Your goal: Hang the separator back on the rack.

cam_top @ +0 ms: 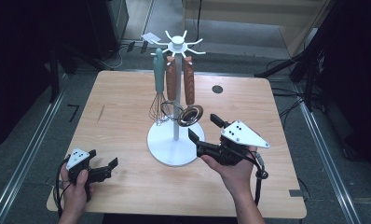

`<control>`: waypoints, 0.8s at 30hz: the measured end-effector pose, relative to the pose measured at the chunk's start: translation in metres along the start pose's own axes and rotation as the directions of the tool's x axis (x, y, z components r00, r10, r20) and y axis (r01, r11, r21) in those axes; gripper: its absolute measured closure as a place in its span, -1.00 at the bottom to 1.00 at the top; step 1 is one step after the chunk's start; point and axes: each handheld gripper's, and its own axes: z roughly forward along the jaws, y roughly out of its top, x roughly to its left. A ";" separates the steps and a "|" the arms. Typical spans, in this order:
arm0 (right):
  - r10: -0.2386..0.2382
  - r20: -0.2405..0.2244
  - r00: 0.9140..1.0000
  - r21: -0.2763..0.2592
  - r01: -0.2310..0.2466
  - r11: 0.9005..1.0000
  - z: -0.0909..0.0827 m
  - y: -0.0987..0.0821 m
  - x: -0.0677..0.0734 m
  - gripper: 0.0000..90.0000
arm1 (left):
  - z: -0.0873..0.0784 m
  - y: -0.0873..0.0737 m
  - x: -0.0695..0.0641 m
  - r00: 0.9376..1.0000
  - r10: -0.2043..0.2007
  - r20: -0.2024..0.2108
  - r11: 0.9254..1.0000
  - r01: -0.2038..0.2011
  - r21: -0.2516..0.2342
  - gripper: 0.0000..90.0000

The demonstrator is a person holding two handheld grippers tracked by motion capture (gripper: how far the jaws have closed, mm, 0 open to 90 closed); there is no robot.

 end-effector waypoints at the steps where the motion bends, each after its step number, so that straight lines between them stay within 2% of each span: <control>1: 0.003 0.006 1.000 0.004 -0.003 1.000 0.000 -0.003 -0.001 -0.57 | 0.000 0.000 0.000 1.000 0.000 -0.002 1.000 0.000 0.001 -0.94; 8: 0.024 0.012 1.000 0.033 -0.024 0.999 -0.003 -0.022 -0.010 -0.60 | 0.000 0.000 0.000 1.000 0.004 0.003 1.000 -0.004 0.001 -0.94; 11: 0.011 0.008 1.000 0.044 -0.011 0.999 -0.007 -0.032 -0.014 -0.61 | 0.001 0.000 0.000 1.000 0.009 0.003 1.000 -0.009 0.002 -0.94; 14: 0.021 0.009 1.000 0.051 -0.022 0.998 -0.011 -0.041 -0.017 -0.62 | 0.001 0.000 -0.001 1.000 0.009 0.004 1.000 -0.009 0.001 -0.94; 24: 0.020 0.045 0.999 0.135 -0.026 0.990 -0.016 -0.077 -0.033 -0.63 | 0.001 0.001 -0.001 1.000 0.009 0.007 1.000 -0.009 0.004 -0.94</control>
